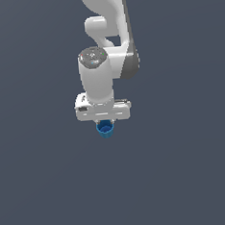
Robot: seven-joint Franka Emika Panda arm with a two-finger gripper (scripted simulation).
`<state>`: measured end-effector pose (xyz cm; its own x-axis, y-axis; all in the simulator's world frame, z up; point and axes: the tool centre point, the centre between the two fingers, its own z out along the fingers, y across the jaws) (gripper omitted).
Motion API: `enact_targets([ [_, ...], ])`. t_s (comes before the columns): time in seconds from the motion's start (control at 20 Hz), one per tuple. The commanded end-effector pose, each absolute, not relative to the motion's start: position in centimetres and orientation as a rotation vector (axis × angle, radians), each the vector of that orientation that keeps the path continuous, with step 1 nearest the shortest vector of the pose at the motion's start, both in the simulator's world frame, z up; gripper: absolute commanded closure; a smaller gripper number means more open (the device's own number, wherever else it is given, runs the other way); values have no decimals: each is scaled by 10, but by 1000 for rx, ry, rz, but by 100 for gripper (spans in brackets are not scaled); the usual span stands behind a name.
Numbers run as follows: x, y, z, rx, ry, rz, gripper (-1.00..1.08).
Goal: Pick up the object and move it to a goal position.
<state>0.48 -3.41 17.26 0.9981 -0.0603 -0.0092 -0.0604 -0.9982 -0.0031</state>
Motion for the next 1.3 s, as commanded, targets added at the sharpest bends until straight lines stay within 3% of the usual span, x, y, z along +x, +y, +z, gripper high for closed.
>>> enact_targets([
  [0.0, 5, -35, 170, -3126, 155, 30, -20],
  [1.25, 2, -47, 122, -2666, 1315, 408, -20],
])
